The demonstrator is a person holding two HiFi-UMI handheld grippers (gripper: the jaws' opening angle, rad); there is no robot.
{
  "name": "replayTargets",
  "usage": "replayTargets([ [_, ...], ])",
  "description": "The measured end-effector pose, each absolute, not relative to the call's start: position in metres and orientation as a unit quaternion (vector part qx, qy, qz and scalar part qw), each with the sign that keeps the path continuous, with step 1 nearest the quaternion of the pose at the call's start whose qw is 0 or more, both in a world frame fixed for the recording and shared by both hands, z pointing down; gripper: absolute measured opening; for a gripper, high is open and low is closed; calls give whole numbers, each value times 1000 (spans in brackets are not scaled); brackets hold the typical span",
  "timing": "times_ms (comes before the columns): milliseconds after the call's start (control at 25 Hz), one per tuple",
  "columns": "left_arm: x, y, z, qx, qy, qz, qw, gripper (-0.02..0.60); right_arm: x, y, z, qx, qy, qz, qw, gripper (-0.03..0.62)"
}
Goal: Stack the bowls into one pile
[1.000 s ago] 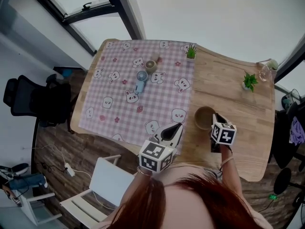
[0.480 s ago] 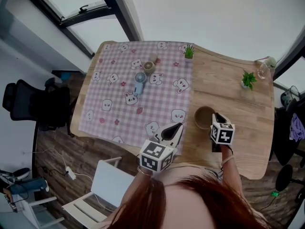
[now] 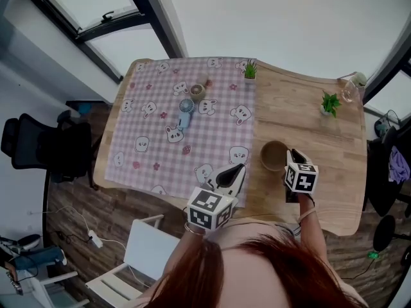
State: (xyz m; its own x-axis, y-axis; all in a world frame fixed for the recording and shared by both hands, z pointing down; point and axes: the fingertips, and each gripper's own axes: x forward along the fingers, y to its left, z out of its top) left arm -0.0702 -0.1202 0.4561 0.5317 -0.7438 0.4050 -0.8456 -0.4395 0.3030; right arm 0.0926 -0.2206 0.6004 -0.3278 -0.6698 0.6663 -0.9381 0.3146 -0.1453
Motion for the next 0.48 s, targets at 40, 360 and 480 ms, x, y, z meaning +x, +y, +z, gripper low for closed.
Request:
replayTargets([
  [40, -70, -119, 456, 843, -470, 106, 239, 11, 93, -220, 599, 524, -769, 265, 250, 38],
  [360, -79, -114, 449, 852, -458, 104, 231, 11, 91, -208, 583, 541, -762, 271, 229, 38],
  [480, -85, -112, 448, 856, -452, 104, 228, 11, 89, -201, 577, 550, -759, 272, 219, 38],
])
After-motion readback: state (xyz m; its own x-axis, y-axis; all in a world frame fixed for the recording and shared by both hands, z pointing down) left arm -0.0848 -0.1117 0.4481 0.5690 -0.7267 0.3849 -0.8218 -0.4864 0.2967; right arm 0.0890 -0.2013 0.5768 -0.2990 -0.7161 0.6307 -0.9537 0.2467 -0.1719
